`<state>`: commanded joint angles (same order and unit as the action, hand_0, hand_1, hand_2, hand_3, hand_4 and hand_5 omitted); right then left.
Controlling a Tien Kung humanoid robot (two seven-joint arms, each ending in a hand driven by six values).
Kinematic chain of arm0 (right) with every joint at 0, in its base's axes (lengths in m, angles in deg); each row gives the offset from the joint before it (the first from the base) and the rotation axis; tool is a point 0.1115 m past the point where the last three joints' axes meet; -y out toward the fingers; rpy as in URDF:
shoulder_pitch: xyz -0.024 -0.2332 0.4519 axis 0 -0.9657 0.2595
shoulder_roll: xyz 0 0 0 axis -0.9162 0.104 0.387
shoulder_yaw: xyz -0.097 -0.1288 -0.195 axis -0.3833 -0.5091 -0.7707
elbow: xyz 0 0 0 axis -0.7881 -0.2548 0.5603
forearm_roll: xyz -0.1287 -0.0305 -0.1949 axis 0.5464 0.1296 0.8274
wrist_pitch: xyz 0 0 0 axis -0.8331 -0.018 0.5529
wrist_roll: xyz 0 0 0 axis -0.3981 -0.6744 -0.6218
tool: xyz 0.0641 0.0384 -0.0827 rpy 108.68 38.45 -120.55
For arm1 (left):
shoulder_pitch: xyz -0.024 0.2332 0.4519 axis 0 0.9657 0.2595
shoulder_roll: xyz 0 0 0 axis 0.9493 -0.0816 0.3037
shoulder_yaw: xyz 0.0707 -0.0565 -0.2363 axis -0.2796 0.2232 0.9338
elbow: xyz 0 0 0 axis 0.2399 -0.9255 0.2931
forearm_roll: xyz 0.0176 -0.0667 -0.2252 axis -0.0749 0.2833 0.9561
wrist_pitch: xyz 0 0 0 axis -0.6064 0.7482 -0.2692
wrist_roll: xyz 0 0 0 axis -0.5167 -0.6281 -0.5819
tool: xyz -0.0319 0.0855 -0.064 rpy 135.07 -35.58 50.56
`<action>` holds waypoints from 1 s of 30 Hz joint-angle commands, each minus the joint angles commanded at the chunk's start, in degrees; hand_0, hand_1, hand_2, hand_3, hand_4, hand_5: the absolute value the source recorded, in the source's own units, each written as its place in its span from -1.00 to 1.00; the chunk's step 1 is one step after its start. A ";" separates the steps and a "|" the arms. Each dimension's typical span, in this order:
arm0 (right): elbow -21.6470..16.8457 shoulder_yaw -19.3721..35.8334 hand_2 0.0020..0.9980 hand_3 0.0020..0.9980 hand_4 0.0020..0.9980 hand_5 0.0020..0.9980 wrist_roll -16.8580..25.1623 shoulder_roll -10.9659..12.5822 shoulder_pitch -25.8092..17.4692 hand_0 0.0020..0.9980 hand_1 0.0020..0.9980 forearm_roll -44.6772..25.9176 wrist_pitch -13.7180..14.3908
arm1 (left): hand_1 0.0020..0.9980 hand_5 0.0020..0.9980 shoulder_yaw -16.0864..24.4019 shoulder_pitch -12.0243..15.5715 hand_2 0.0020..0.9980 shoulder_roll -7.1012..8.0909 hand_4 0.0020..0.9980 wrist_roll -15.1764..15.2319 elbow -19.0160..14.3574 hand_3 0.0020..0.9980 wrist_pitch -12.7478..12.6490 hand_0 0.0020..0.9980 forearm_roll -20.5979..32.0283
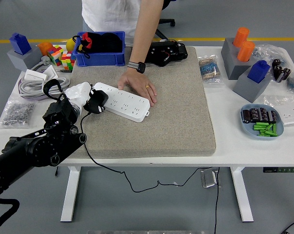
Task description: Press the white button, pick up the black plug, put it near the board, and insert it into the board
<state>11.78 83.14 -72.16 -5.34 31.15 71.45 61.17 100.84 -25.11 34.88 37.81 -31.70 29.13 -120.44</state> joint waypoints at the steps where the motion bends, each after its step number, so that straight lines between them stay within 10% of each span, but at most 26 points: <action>1: 0.00 -0.03 0.63 0.56 0.64 0.22 0.00 0.02 0.02 0.62 0.57 -0.02 0.00 | -0.29 -0.75 0.00 -0.01 -0.27 -0.04 0.57 0.12 -0.06 0.10 -0.07 -0.51 -0.05; 3: -0.02 0.04 0.63 0.56 0.64 0.22 0.01 0.00 0.04 0.62 0.57 -0.01 0.01 | -0.29 -0.75 -0.09 -0.05 -0.27 -0.15 0.57 0.55 -0.18 0.10 -0.28 -0.51 0.09; 4: -0.04 0.00 0.63 0.56 0.64 0.23 0.01 0.00 0.04 0.62 0.57 -0.06 0.00 | -0.07 -0.43 -0.11 -0.05 -0.21 -0.19 0.68 0.82 -0.20 0.18 -0.47 -0.39 0.15; 15: 0.00 0.16 0.63 0.56 0.64 0.23 0.02 -0.05 0.01 0.62 0.57 -0.02 0.01 | 0.00 -0.31 -0.28 -0.27 -0.14 -0.37 0.70 1.51 -0.13 0.23 -0.92 -0.24 0.61; 16: 0.00 0.17 0.63 0.56 0.64 0.23 0.02 -0.07 -0.02 0.62 0.57 -0.03 0.00 | 0.28 -0.21 -0.29 -0.28 0.07 -0.36 0.71 1.47 -0.13 0.34 -0.84 0.11 0.63; 30: 0.03 0.74 0.62 0.56 0.63 0.22 0.06 -0.15 -0.16 0.62 0.57 0.07 0.02 | 0.29 -0.18 -0.21 -0.34 0.07 -0.12 0.72 0.97 -0.37 0.34 -0.49 0.16 0.54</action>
<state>11.81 83.88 -72.09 -5.49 30.99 71.52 61.20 100.62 -25.44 34.76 38.78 -32.07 28.64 -119.90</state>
